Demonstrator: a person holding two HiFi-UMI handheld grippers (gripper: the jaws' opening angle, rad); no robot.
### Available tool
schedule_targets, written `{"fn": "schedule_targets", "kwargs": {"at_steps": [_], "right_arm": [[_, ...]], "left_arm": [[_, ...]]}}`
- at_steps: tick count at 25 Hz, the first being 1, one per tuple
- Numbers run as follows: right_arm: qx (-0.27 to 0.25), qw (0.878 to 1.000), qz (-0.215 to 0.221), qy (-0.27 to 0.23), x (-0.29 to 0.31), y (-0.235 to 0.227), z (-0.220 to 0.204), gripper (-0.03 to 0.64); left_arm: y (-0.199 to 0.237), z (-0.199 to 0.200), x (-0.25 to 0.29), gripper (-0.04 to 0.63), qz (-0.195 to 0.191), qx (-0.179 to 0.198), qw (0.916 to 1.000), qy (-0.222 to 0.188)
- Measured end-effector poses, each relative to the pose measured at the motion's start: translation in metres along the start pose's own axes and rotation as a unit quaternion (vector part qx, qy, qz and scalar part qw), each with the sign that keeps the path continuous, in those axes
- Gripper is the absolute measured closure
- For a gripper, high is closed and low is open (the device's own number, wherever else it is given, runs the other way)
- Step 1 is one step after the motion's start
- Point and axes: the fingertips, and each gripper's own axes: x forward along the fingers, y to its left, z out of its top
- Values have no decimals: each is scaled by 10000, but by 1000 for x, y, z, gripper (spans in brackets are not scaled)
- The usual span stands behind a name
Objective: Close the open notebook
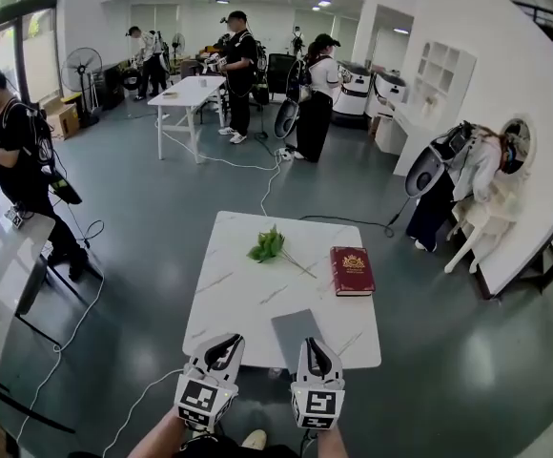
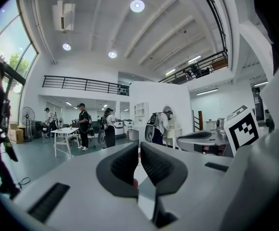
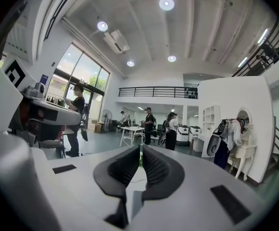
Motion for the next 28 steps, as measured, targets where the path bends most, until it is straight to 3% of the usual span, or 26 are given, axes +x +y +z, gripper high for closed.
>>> {"fn": "schedule_targets", "kwargs": {"at_steps": [12, 28], "right_arm": [[-153, 9991, 382, -105, -11, 47, 12, 600], [-152, 9994, 301, -58, -20, 44, 9, 600]], "left_arm": [[14, -10, -45, 561, 332, -135, 9994, -1], [7, -11, -46, 561, 236, -147, 9996, 17]]}}
